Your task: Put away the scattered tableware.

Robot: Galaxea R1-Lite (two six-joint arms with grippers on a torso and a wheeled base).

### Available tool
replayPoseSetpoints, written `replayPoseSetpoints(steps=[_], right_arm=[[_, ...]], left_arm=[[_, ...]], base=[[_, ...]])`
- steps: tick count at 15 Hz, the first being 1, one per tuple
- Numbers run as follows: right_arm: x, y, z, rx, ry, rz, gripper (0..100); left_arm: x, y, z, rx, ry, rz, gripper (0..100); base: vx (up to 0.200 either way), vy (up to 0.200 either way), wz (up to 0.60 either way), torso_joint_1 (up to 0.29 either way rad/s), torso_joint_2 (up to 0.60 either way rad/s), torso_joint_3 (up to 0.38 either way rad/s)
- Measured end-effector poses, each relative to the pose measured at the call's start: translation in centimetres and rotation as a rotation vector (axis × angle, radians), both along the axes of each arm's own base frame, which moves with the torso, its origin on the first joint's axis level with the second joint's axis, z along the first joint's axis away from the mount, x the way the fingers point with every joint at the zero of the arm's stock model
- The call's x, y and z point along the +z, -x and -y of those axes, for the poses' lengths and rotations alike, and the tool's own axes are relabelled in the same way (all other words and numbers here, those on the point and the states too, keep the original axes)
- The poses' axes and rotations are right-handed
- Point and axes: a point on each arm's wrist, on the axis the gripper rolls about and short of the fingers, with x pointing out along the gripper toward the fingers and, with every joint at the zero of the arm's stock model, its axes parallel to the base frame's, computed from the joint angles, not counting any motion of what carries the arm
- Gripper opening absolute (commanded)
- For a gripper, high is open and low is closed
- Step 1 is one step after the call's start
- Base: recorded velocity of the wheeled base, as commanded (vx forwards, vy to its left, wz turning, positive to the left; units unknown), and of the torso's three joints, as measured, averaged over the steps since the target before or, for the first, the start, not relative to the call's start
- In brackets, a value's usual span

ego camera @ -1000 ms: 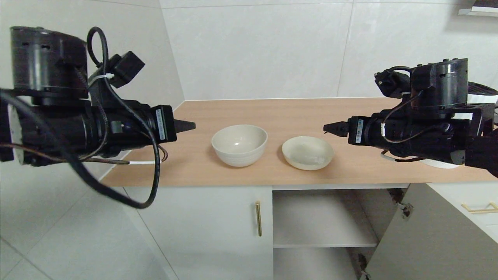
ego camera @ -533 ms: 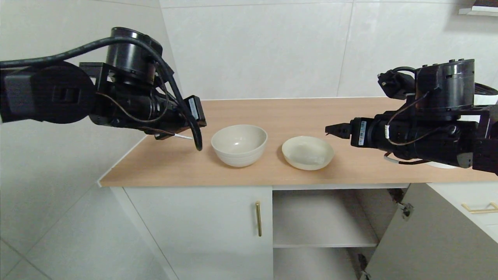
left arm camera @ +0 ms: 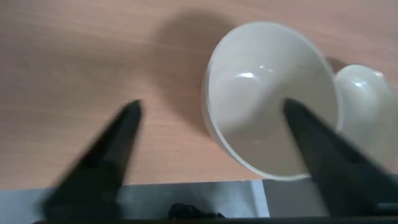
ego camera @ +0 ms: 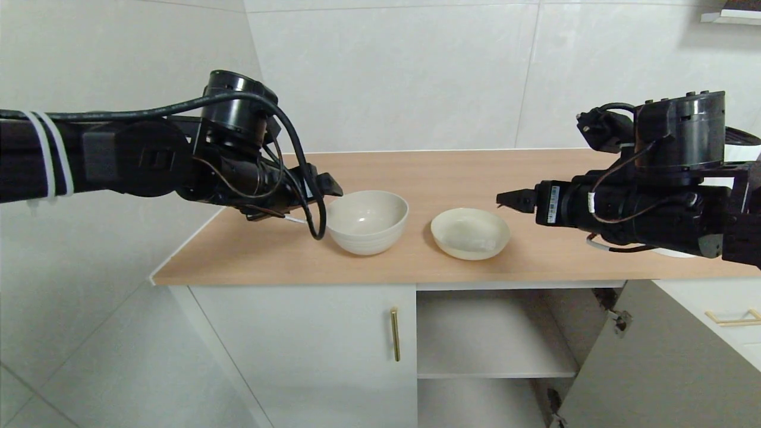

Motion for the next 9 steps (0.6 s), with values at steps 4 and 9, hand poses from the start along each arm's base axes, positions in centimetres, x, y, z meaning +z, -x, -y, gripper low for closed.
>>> replayPoseSetpoints(steps=[4,9], right_arm=[[-0.1,-0.1,0.0,-0.001,0.002,-0.003,100],[-0.2,-0.1,-0.1,0.000,0.004,-0.007,100]], left_arm=[[-1.7,-1.4,1.0,-0.005,-0.020,-0.030,100],[-3.4,-2.5,1.8,0.004,-0.070,-0.055,0]], base=[[0.000,0.000,0.00,0.000,0.00,0.000],[0.000,0.000,0.00,0.000,0.00,0.000]])
